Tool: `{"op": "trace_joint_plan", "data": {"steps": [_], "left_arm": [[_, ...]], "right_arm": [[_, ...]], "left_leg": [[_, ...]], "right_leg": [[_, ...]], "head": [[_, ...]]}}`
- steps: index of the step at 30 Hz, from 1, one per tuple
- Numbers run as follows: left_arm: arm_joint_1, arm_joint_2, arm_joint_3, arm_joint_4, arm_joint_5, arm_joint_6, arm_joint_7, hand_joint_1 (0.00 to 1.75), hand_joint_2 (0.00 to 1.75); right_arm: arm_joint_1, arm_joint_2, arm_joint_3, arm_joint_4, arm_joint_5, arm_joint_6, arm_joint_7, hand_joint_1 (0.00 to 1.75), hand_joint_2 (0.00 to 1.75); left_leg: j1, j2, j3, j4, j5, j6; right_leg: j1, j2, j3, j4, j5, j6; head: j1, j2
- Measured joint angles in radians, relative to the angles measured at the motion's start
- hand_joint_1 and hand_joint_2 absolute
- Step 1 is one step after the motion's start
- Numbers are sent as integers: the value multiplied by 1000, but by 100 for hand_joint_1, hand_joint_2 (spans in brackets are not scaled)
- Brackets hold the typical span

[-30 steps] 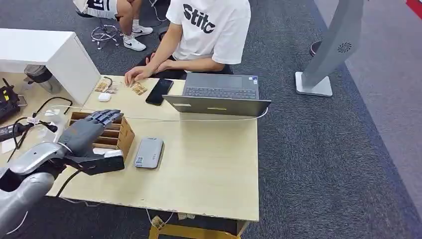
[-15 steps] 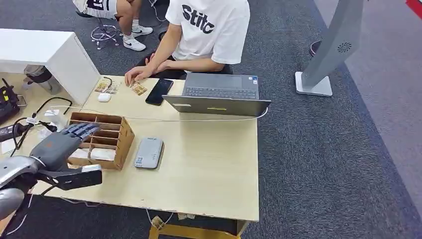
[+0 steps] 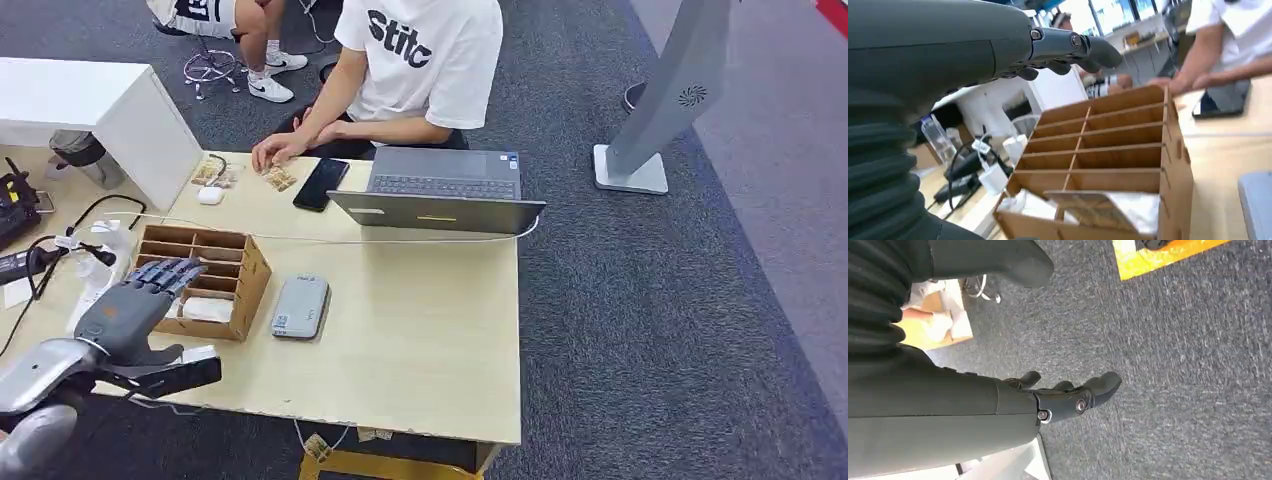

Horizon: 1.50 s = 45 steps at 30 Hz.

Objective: Pass the card to the sensor for recognition and then transmit it.

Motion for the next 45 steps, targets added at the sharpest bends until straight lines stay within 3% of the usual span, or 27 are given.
{"op": "trace_joint_plan", "data": {"steps": [7, 12, 25, 45], "left_arm": [[29, -96, 13, 23, -55, 49, 5, 0, 175], [45, -128, 36, 31, -49, 43, 2, 0, 175], [54, -140, 90, 34, -62, 13, 17, 0, 175], [48, -150, 95, 85, -77, -23, 28, 2, 175]], "right_arm": [[0, 0, 0, 0, 10, -5, -3, 0, 175], [0, 0, 0, 0, 13, -5, -3, 0, 175], [1, 0, 0, 0, 13, -5, 2, 0, 175], [1, 0, 2, 0, 21, 2, 5, 0, 175]], "left_leg": [[0, 0, 0, 0, 0, 0], [0, 0, 0, 0, 0, 0], [0, 0, 0, 0, 0, 0], [0, 0, 0, 0, 0, 0]], "right_leg": [[0, 0, 0, 0, 0, 0], [0, 0, 0, 0, 0, 0], [0, 0, 0, 0, 0, 0], [0, 0, 0, 0, 0, 0]], "head": [[0, 0], [-1, 0], [0, 0], [0, 0]]}}
